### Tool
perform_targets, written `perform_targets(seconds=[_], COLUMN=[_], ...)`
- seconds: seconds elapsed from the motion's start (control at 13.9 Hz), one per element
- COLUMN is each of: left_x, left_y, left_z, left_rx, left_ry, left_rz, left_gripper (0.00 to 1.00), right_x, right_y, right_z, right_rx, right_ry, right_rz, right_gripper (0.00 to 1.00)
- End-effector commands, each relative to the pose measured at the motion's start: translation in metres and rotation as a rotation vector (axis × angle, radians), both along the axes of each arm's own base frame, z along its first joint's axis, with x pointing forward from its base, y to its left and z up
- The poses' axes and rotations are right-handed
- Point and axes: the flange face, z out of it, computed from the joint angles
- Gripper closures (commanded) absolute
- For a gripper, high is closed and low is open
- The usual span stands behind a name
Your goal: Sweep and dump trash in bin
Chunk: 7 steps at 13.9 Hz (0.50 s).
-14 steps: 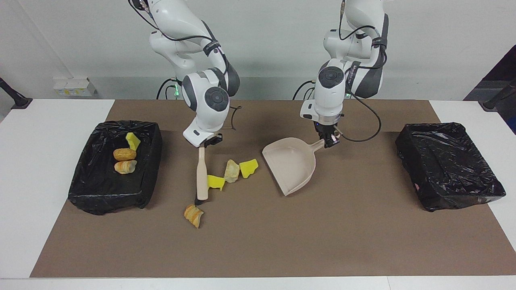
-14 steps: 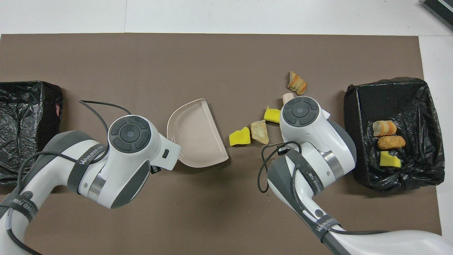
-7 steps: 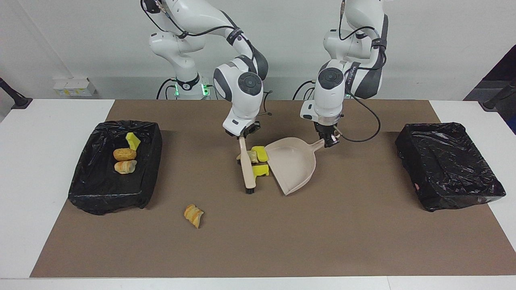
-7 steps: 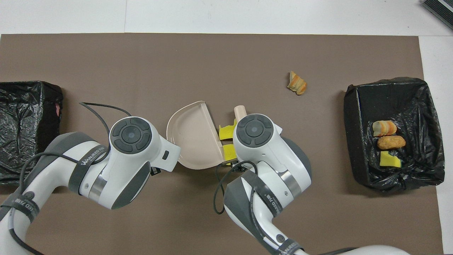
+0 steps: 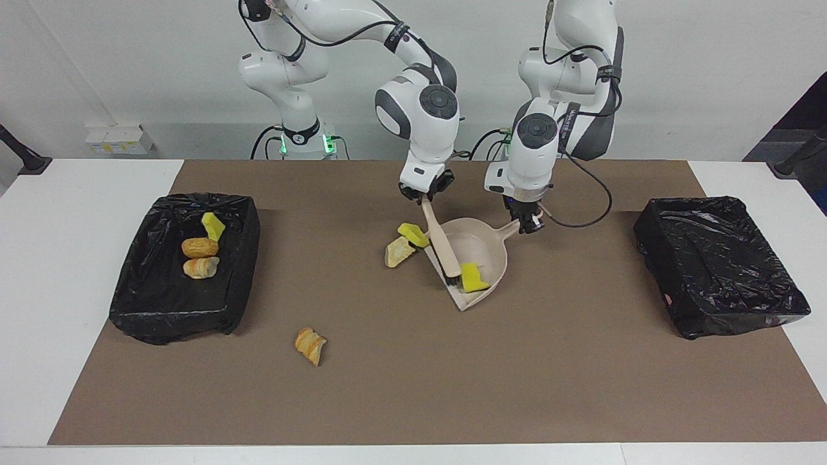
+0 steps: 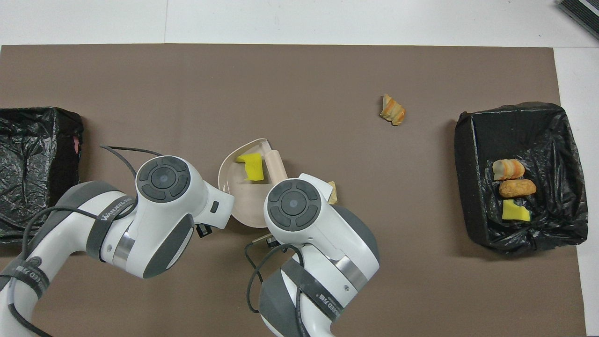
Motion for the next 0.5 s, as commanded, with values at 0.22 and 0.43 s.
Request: perform_targets(seconds=[0.22, 0.43], left_x=[-0.009, -0.014], left_y=[0.005, 0.001], left_z=[0.003, 0.003], left_rx=[-0.018, -0.015], left_ry=[-0.002, 0.026], left_rz=[0.005, -0.068], left_gripper=[1.0, 1.0], right_x=[0.063, 0.111], right_y=[-0.062, -0.11], right_z=[0.004, 0.003], right_rx=[0.001, -0.054], right_ry=[-0.053, -0.101], right_rz=[-0.043, -0.043], right_gripper=[1.0, 1.0])
